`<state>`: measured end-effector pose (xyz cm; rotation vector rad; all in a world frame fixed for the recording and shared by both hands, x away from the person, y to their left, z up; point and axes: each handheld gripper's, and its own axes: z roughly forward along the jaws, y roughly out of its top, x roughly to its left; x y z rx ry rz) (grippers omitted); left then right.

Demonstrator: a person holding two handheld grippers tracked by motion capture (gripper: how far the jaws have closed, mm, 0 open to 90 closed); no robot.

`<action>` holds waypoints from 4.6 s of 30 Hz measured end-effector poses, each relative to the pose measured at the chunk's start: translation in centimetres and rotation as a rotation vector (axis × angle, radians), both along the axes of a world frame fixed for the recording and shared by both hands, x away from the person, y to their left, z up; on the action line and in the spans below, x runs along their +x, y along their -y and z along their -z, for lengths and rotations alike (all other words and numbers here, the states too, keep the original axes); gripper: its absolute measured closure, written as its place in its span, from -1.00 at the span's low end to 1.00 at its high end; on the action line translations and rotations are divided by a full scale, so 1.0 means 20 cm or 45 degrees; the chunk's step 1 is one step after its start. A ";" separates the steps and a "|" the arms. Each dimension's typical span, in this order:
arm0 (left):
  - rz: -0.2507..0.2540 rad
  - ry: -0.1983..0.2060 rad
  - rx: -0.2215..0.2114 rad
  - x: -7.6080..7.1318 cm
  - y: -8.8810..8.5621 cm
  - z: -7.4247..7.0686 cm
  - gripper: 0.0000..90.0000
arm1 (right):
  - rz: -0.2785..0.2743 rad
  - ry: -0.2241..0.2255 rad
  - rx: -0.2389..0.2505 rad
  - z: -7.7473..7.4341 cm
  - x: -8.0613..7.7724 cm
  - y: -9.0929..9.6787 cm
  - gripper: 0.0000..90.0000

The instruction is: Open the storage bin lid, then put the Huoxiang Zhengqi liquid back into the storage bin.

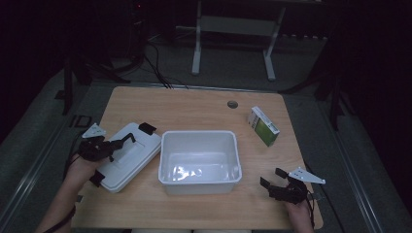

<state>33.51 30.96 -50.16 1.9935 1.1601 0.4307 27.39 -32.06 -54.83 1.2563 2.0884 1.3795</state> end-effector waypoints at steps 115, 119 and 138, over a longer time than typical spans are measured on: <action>-0.151 0.078 -0.091 -0.13 -0.04 0.11 -0.60 | -0.281 -0.233 -0.524 -0.62 0.67 0.01 0.42; -0.160 0.080 -0.090 -0.13 -0.05 0.11 -0.60 | -0.353 -0.169 -0.519 -0.73 0.58 -0.01 0.42; -0.164 0.064 -0.089 -0.13 -0.06 0.12 -0.60 | -0.690 0.056 -0.499 -1.11 0.39 -0.38 0.42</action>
